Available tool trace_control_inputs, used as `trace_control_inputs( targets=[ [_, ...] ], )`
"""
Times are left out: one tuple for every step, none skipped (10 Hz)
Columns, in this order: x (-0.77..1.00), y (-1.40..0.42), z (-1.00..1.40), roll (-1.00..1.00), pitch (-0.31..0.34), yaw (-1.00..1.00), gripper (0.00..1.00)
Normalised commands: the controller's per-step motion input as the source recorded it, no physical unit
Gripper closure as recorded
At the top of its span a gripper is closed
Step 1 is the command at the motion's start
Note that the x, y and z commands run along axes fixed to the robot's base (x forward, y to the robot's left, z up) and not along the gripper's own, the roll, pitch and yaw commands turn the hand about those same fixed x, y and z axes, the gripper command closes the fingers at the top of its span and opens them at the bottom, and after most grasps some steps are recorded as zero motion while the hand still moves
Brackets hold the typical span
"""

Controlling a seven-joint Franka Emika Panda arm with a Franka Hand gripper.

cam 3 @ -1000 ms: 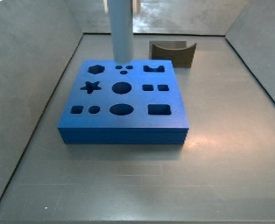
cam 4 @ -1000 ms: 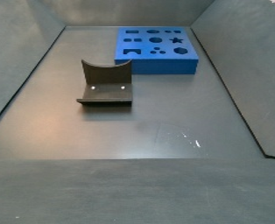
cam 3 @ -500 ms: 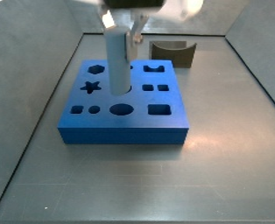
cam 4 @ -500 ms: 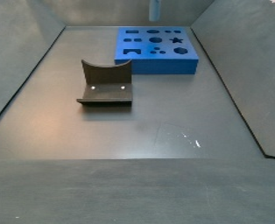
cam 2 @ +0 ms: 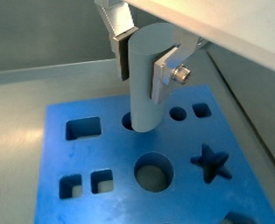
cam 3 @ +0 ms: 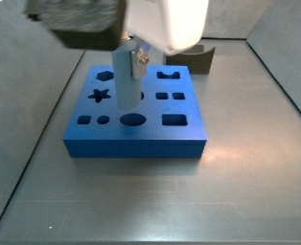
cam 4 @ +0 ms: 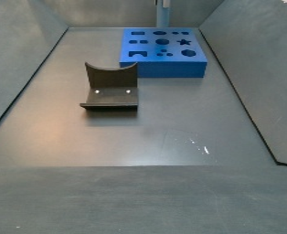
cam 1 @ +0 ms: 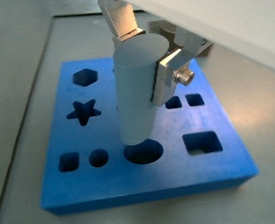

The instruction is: Insert the oval object.

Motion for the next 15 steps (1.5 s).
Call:
trace_control_inputs(
  targets=[
    [0.00, -0.13, 0.00, 0.07, 0.000, -0.97, 1.00],
    [0.00, -0.13, 0.00, 0.06, 0.000, -0.99, 1.00],
    [0.00, -0.11, 0.00, 0.05, 0.000, -0.99, 1.00],
    [0.00, -0.12, -0.05, 0.01, 0.000, -1.00, 1.00],
    [0.00, -0.10, -0.31, 0.00, -0.004, -1.00, 1.00],
    [0.00, -0.10, -0.32, 0.00, 0.000, -1.00, 1.00],
    [0.08, -0.12, -0.26, 0.00, 0.000, -0.95, 1.00],
    [0.30, -0.15, -0.26, 0.00, 0.000, -0.75, 1.00],
    [0.32, -0.16, -0.23, 0.00, 0.000, -0.72, 1.00],
    [0.38, -0.13, -0.21, 0.00, 0.000, -0.67, 1.00],
    [0.57, 0.00, -0.30, -0.02, 0.041, -0.51, 1.00],
    [0.13, 0.21, -0.35, 0.01, 0.000, -0.37, 1.00],
    [-0.33, 0.28, -0.34, 0.00, -0.129, -0.20, 1.00],
    [-0.40, 0.04, -0.33, -0.02, -0.176, -0.15, 1.00],
    [-0.23, -0.05, -0.26, -0.14, -0.127, 0.01, 1.00]
  ],
)
